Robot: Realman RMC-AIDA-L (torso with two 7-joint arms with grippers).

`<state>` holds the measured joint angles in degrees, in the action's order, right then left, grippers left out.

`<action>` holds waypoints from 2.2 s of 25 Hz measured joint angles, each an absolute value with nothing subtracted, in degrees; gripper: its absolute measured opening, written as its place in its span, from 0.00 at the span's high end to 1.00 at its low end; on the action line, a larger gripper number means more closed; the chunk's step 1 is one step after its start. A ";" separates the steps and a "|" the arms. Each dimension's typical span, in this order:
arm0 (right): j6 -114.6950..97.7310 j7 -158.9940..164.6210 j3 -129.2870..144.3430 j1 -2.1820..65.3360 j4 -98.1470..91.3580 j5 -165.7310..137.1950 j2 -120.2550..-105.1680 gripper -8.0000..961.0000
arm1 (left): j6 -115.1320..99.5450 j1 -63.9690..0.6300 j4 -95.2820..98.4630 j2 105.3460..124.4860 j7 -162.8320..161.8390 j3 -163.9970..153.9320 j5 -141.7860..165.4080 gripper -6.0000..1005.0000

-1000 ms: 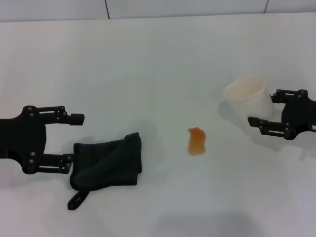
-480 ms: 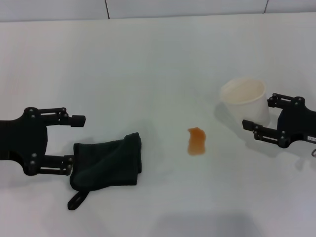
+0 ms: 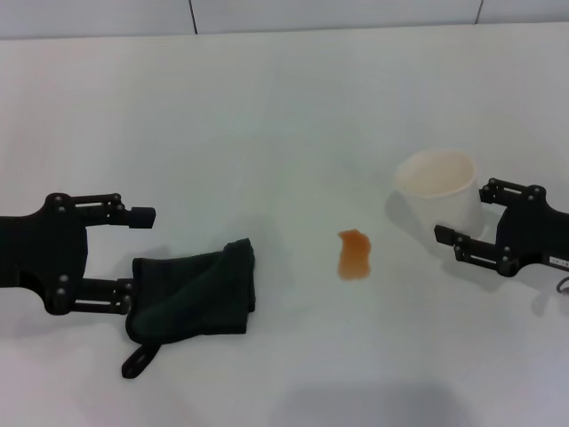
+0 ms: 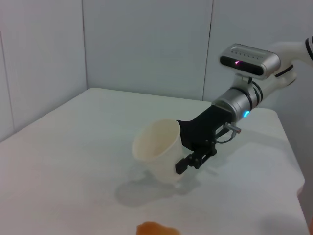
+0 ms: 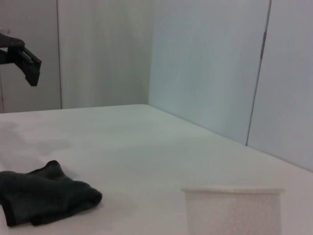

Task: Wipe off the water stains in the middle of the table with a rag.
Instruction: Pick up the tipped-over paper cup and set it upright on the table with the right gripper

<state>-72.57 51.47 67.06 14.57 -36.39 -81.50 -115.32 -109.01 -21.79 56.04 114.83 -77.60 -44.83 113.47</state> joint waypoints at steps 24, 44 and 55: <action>-69.61 51.41 66.96 14.15 -34.89 -81.47 -115.31 0.32 | -108.98 -21.71 56.07 114.65 -77.91 -44.82 113.56 0.21; -67.59 51.87 66.52 13.44 -34.90 -81.39 -115.31 0.31 | -108.98 -21.99 56.08 114.61 -78.25 -44.65 113.56 0.21; -66.13 53.30 66.39 13.45 -34.89 -81.89 -115.27 0.31 | -108.93 -22.44 56.16 114.57 -78.71 -44.56 113.55 0.22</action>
<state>-66.13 53.31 66.39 13.45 -34.89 -81.89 -115.27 -108.93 -22.43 56.16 114.57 -78.71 -44.56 113.55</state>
